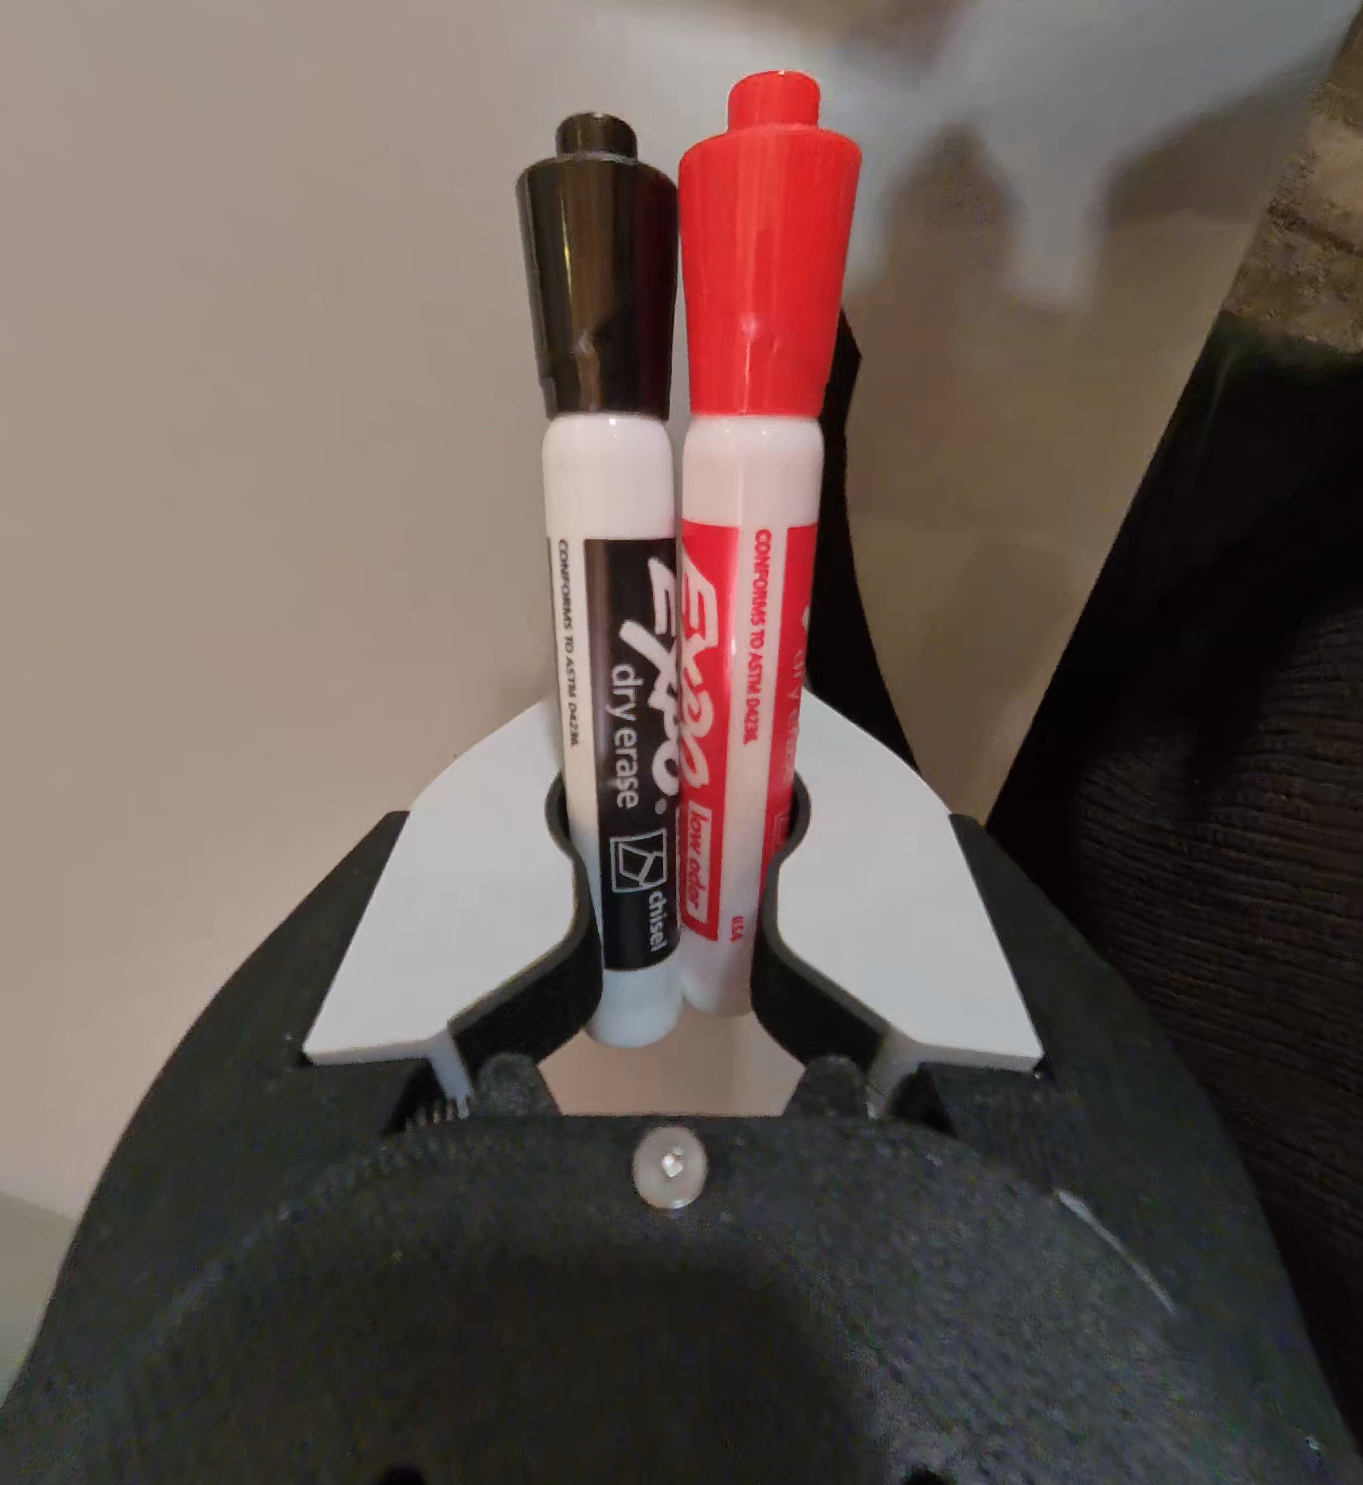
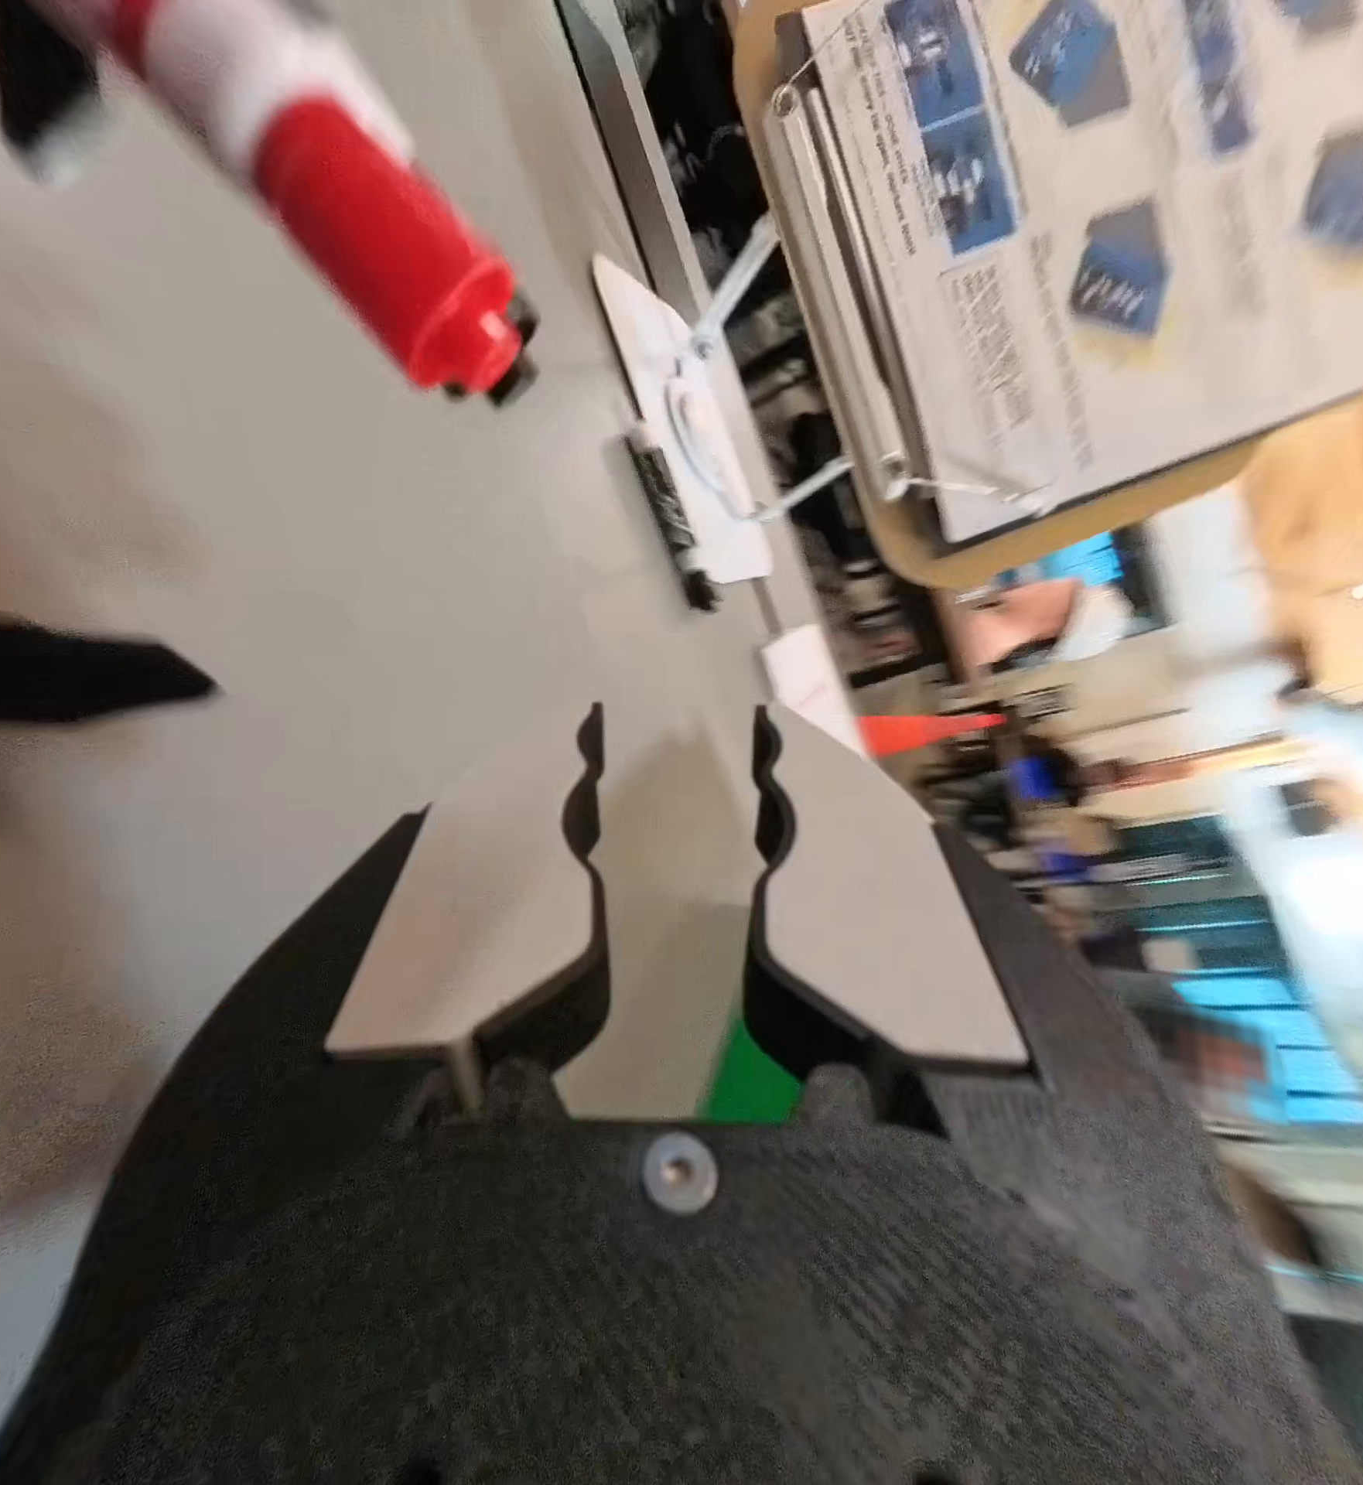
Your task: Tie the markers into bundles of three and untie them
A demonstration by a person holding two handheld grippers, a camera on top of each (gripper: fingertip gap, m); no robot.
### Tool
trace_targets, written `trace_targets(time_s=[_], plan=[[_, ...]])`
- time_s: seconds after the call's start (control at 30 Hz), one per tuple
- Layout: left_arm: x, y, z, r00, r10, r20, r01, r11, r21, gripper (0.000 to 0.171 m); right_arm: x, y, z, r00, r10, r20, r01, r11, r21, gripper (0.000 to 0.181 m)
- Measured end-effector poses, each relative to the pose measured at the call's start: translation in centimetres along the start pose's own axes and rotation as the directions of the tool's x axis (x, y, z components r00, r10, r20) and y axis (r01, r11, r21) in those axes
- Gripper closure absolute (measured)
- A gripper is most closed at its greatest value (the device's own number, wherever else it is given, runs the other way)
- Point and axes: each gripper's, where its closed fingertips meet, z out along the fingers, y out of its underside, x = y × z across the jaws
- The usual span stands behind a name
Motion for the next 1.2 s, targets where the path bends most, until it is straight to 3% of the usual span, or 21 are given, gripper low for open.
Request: trace_targets(time_s=[0.07,0.13,0.23,0.33,0.47,0.6,0.7,0.8,1.2], plan=[[-0.6,-0.4,-0.2,0.998,0.007,0.070,-0.010,0.999,0.042,0.128,-1.4,-2.0,-0.6,0.935,0.308,0.176,-0.323,0.944,0.064,0.143],[-1.3,-1.1,-0.6,0.987,0.007,0.161,-0.022,0.995,0.094,0.128,-1.7,-4.4,-1.3,0.775,0.537,0.333,-0.592,0.802,0.084,0.142],[-1.7,-2.7,-1.3,0.975,-0.090,0.205,0.041,0.971,0.236,0.128,-0.8,-6.3,-2.0,0.535,0.717,0.448,-0.823,0.562,0.083,0.138],[-1.4,-4.2,-2.0,0.960,-0.220,0.173,0.136,0.907,0.398,0.128,-0.7,-7.7,-2.6,0.334,0.783,0.525,-0.931,0.360,0.055,0.120],[-1.0,-5.1,-2.3,0.935,-0.285,0.212,0.143,0.849,0.509,0.129,-1.2,-10.1,-3.7,0.101,0.772,0.628,-0.990,0.143,-0.016,0.119],[0.4,-5.7,-1.7,0.939,-0.285,0.191,0.139,0.825,0.548,0.129,-1.6,-11.1,-4.0,-0.069,0.736,0.674,-0.995,0.001,-0.103,0.125],[1.2,-5.7,-1.2,0.947,-0.272,0.169,0.140,0.827,0.544,0.129,-2.1,-11.5,-4.0,-0.113,0.725,0.680,-0.991,-0.035,-0.128,0.135],[1.7,-5.7,-1.0,0.953,-0.272,0.134,0.158,0.822,0.547,0.129,-2.4,-11.2,-3.7,-0.075,0.749,0.658,-0.995,-0.013,-0.100,0.154],[2.0,-5.4,-0.8,0.960,-0.262,0.100,0.170,0.827,0.536,0.129,-2.7,-11.4,-3.8,-0.055,0.744,0.666,-0.996,0.010,-0.093,0.162]])
